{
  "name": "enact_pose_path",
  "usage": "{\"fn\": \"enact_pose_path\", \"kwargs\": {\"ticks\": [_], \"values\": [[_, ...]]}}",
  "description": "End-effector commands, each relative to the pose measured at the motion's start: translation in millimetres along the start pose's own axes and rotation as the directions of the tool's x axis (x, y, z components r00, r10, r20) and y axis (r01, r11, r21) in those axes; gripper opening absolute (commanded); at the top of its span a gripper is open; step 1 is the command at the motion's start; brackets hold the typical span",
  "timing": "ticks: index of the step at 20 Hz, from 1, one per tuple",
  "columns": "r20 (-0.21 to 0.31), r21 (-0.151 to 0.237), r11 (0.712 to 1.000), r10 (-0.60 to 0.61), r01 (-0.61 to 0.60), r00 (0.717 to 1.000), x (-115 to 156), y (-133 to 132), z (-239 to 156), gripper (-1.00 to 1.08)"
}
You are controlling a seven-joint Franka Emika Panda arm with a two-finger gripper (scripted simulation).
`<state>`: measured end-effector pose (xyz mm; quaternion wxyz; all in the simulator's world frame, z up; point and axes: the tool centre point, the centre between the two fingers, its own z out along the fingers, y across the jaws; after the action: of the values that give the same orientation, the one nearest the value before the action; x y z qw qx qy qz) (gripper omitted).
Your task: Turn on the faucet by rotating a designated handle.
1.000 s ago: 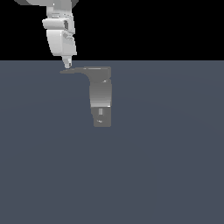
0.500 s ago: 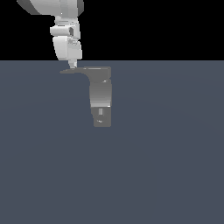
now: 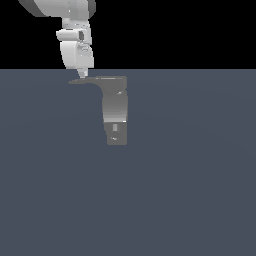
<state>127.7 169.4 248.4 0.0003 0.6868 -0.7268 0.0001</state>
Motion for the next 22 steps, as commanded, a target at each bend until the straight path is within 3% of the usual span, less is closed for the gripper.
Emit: {"fn": "enact_pose_path", "kwargs": {"ticks": [1, 22], "values": [[0.0, 0.0, 1.0, 0.0, 0.0, 1.0, -0.3, 5.3, -0.2, -1.0], [0.0, 0.0, 1.0, 0.0, 0.0, 1.0, -2.3, 57.4, -0.1, -1.0]]}}
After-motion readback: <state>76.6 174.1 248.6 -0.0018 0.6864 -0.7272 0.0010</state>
